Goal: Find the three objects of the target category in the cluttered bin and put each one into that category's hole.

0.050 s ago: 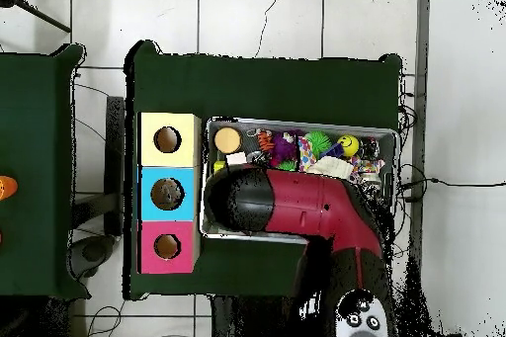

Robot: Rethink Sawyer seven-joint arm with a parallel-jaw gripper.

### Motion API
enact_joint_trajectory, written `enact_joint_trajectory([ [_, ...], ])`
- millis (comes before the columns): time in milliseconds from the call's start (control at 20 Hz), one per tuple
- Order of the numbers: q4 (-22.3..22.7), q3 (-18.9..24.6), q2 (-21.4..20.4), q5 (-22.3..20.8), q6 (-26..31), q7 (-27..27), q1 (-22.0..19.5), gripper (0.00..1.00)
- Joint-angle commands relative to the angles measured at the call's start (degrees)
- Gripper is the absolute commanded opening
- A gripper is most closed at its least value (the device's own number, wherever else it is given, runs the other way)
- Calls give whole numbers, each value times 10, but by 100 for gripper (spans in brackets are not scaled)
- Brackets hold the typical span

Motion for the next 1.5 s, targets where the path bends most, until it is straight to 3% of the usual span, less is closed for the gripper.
enact_joint_trajectory([
  [50, 61, 91, 14, -25, -43, -57, -13, 100],
  [400, 14, 88, 55, -27, -13, 1, 22, 100],
  [550, 10, 91, 84, -16, -13, 10, 13, 100],
  [700, 10, 79, 93, -37, 8, -15, 1, 100],
  [800, 8, 73, 102, -57, -21, -26, -7, 100],
  [1250, 20, 89, 129, -51, -16, -20, -28, 100],
  [1500, 28, 88, 118, -54, -6, -19, -27, 100],
])
